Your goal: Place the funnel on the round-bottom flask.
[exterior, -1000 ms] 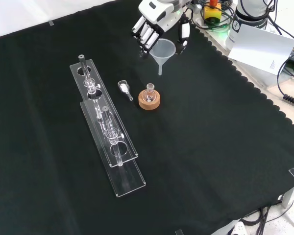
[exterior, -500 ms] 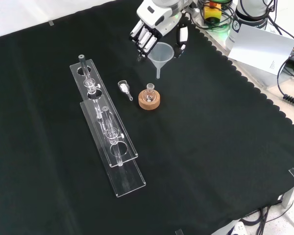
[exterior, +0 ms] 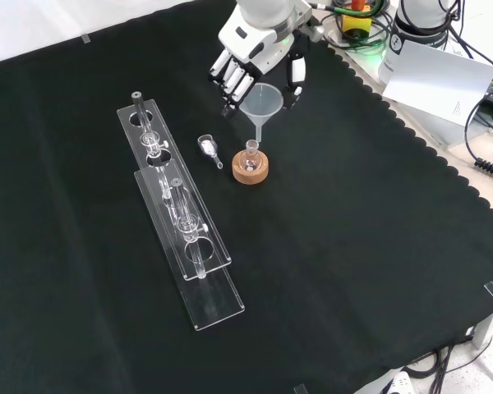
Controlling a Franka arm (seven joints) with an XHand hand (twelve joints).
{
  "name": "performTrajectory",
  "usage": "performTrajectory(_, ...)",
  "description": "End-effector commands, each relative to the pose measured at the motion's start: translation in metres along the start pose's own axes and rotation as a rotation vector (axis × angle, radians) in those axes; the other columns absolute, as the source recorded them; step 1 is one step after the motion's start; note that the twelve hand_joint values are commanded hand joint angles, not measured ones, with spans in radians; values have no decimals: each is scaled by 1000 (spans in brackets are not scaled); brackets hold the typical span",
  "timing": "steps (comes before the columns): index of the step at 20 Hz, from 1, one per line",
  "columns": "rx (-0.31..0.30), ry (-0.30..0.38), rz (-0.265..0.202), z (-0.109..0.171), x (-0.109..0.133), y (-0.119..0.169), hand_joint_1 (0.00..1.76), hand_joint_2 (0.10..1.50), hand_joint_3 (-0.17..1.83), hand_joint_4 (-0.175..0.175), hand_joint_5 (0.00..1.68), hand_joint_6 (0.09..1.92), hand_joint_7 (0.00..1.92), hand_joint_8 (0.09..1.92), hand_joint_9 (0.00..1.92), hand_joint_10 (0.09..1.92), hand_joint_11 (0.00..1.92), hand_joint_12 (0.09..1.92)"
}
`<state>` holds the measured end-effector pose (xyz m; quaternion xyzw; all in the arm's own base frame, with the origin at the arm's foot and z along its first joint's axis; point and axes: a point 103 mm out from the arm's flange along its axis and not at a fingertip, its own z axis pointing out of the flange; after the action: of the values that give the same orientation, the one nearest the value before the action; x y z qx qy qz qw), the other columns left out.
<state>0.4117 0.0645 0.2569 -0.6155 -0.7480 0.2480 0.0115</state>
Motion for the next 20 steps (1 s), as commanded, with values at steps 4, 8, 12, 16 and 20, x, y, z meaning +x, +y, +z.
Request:
performTrajectory(4, -6, -14, 12, 3, -9, 9, 821, 644, 606, -44, 486, 260, 484, 969, 690, 728, 289, 1338)
performTrajectory(8, 3, -9, 15, 6, -11, 10, 821, 645, 606, -44, 484, 267, 484, 968, 688, 728, 290, 1338)
performTrajectory(12, 10, -1, 13, 9, -11, 11, 821, 645, 607, -44, 482, 273, 483, 968, 687, 728, 290, 1338)
performTrajectory(16, 17, 6, 14, 12, -12, 11, 820, 645, 607, -45, 480, 279, 483, 968, 686, 728, 290, 1338)
performTrajectory(20, 15, 14, 14, 11, -13, 10, 820, 645, 608, -45, 478, 285, 482, 968, 685, 729, 291, 1338)
